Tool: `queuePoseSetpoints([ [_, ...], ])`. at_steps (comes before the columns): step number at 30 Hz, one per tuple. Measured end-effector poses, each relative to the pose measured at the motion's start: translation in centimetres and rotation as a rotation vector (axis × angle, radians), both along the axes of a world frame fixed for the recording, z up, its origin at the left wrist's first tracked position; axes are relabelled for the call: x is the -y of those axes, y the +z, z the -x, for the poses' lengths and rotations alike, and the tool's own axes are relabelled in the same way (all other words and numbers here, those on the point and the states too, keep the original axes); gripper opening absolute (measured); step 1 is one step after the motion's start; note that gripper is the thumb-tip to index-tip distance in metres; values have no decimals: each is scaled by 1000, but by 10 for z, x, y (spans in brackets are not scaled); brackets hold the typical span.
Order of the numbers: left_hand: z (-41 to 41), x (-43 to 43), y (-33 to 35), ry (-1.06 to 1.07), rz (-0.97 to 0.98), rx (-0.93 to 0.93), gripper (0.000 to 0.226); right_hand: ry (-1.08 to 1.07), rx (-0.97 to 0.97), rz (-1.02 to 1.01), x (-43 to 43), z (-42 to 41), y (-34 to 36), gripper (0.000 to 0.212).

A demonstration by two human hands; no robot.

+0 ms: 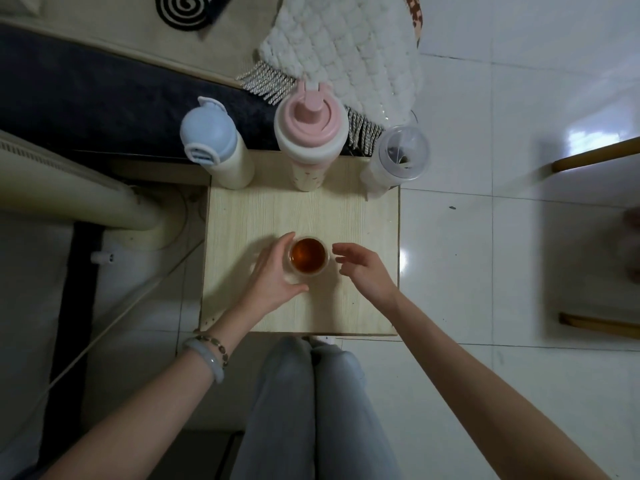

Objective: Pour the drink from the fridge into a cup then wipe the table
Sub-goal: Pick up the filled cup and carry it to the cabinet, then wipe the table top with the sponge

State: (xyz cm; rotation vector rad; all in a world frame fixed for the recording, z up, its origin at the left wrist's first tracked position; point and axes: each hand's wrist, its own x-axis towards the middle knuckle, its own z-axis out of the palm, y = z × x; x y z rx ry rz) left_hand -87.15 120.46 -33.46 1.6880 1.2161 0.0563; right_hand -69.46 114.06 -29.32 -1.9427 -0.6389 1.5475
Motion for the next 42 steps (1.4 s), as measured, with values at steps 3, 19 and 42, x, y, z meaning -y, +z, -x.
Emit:
queuePoseSetpoints([
  [3, 6, -1, 46, -138, -136, -117, 99, 15, 105, -1, 10, 0, 40, 46],
  [19, -8, 50, 307, -599, -865, -265, 94, 367, 955, -213, 86, 18, 283, 60],
  [42, -158, 263, 386, -989, -1154, 64, 98, -148, 1292, 85, 357, -37, 371, 64],
])
